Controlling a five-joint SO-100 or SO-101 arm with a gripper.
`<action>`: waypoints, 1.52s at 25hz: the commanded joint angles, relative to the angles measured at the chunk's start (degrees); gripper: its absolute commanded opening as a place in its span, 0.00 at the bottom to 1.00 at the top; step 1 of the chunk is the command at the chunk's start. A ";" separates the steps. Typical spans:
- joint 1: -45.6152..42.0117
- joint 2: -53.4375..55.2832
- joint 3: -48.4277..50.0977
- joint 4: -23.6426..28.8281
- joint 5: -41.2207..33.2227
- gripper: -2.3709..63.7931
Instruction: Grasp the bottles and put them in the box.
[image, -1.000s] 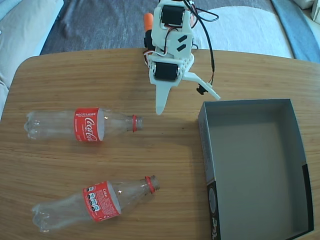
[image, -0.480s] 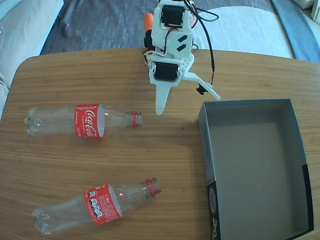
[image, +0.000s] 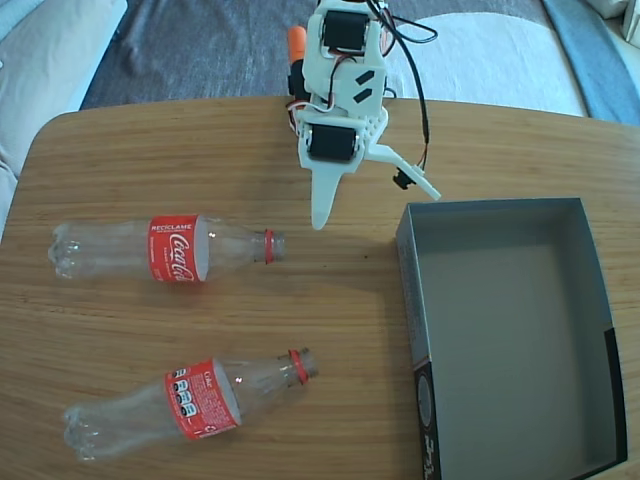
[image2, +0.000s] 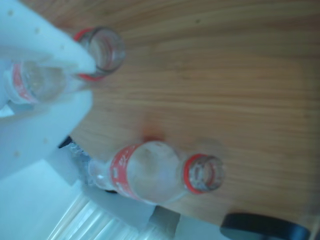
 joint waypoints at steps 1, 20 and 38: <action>0.18 0.53 -0.35 0.00 -0.44 0.03; 0.79 -10.37 -12.74 0.09 -0.44 0.03; 2.99 -51.68 -46.23 0.09 -11.34 0.03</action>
